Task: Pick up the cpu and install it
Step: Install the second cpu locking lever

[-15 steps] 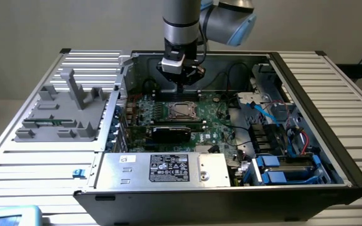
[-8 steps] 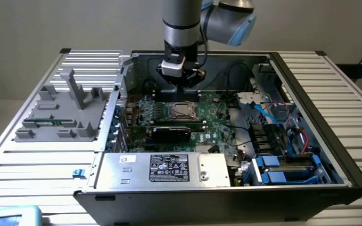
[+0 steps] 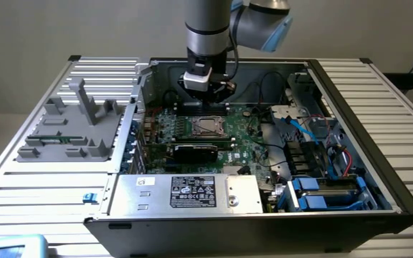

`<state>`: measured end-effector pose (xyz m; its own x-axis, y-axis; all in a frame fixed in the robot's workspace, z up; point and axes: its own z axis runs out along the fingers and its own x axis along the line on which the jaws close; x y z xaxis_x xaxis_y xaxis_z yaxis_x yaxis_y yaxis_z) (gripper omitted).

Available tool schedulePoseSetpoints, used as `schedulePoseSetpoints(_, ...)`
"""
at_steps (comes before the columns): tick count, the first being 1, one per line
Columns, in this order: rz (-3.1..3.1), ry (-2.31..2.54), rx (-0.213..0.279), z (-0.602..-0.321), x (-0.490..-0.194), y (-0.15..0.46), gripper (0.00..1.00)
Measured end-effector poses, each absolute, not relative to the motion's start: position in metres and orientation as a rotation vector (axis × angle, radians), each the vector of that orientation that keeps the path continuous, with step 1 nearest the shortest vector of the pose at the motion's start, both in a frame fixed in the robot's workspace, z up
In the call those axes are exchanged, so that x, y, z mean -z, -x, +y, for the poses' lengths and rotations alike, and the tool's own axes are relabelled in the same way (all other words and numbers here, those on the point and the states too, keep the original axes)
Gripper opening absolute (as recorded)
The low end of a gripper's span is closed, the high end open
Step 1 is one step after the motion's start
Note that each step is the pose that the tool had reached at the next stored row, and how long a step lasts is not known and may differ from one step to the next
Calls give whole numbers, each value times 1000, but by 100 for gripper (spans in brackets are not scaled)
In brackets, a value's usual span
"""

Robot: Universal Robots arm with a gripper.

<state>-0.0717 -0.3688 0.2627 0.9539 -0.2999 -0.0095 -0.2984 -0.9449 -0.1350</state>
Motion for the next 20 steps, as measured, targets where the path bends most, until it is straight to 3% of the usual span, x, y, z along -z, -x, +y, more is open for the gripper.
schedulePoseSetpoints(5,455,2952,10,-380,-263,73,11)
schedulePoseSetpoints(14,454,2918,-61,-395,-261,77,11)
schedulePoseSetpoints(20,406,2926,-75,-397,-261,80,11)
